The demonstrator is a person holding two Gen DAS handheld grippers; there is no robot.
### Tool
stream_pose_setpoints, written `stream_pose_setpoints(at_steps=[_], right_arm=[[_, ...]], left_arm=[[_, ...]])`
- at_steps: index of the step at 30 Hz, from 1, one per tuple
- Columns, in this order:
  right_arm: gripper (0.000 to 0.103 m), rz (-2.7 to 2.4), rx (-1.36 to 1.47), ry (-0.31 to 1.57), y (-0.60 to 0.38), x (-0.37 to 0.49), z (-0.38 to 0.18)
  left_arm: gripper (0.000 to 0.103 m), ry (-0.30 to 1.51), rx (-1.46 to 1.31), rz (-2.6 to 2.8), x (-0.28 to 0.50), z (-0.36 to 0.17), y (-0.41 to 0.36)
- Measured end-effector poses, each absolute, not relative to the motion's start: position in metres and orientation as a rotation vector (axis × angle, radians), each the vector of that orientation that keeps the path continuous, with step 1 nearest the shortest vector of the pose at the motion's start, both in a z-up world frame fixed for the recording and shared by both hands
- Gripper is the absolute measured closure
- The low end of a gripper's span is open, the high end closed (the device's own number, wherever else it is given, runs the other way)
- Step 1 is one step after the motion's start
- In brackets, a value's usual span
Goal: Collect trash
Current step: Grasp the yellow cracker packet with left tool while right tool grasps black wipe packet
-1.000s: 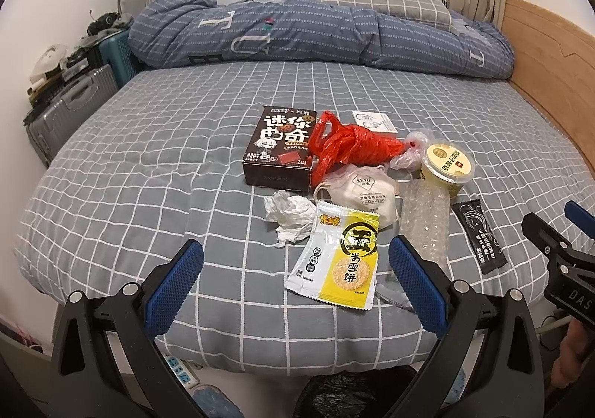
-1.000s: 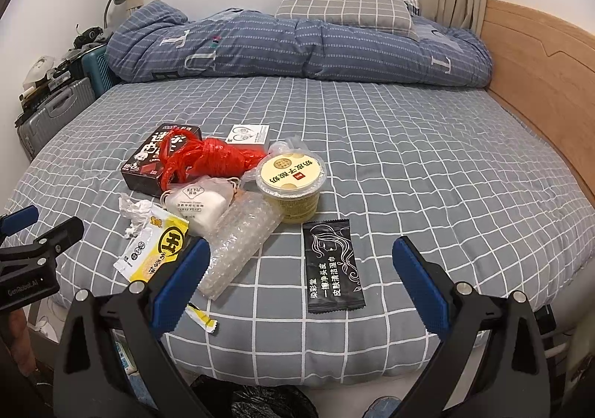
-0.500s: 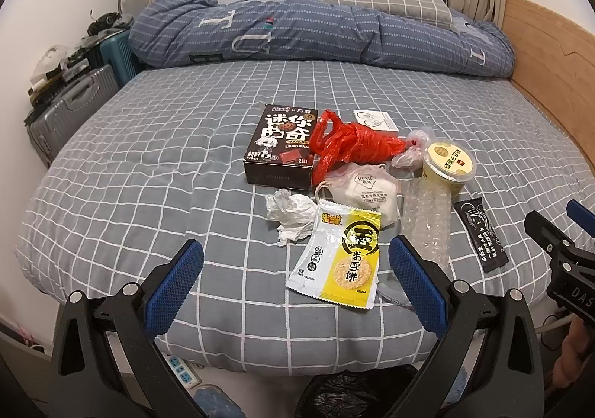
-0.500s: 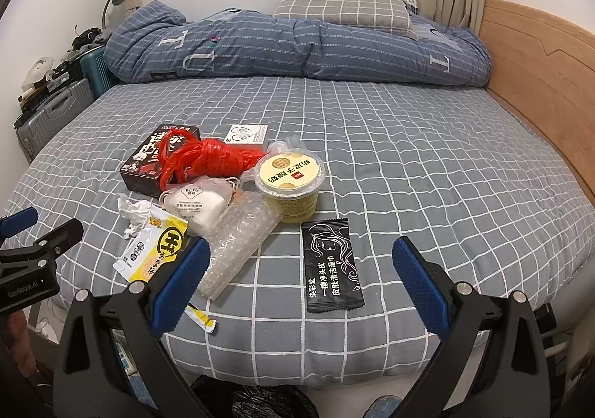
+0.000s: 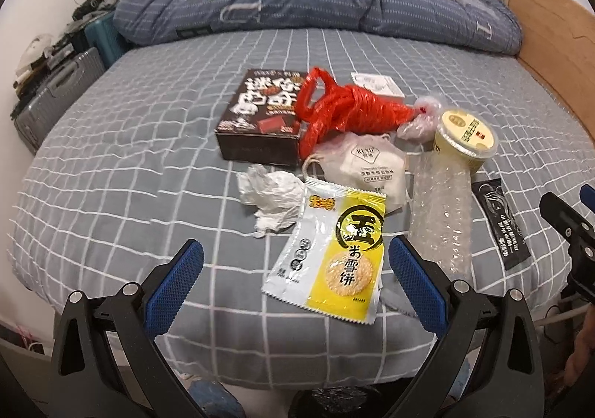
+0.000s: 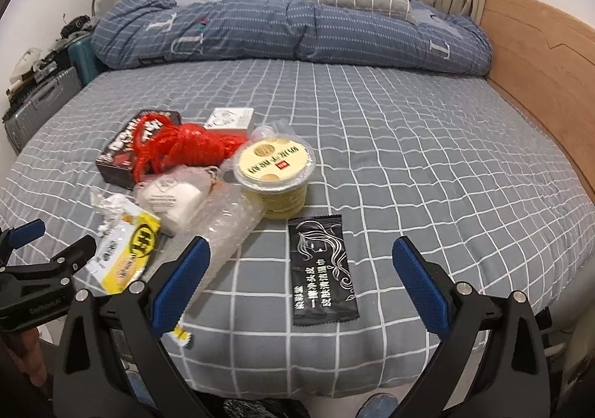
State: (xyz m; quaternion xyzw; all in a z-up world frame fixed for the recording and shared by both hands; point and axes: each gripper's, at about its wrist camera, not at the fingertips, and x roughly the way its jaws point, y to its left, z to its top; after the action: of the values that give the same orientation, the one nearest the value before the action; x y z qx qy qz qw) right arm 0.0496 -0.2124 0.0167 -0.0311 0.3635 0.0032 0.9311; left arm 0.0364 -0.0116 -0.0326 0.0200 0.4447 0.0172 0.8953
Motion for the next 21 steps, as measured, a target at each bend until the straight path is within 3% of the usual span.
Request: stream_pose_setpoints(at_steps=[21], right_arm=[[0.008, -0.028, -0.037, 0.932, -0.234, 0.102, -0.062]], left_arm=[[0.006, 1.065, 0.078, -0.040, 0.077, -0.089, -0.024]])
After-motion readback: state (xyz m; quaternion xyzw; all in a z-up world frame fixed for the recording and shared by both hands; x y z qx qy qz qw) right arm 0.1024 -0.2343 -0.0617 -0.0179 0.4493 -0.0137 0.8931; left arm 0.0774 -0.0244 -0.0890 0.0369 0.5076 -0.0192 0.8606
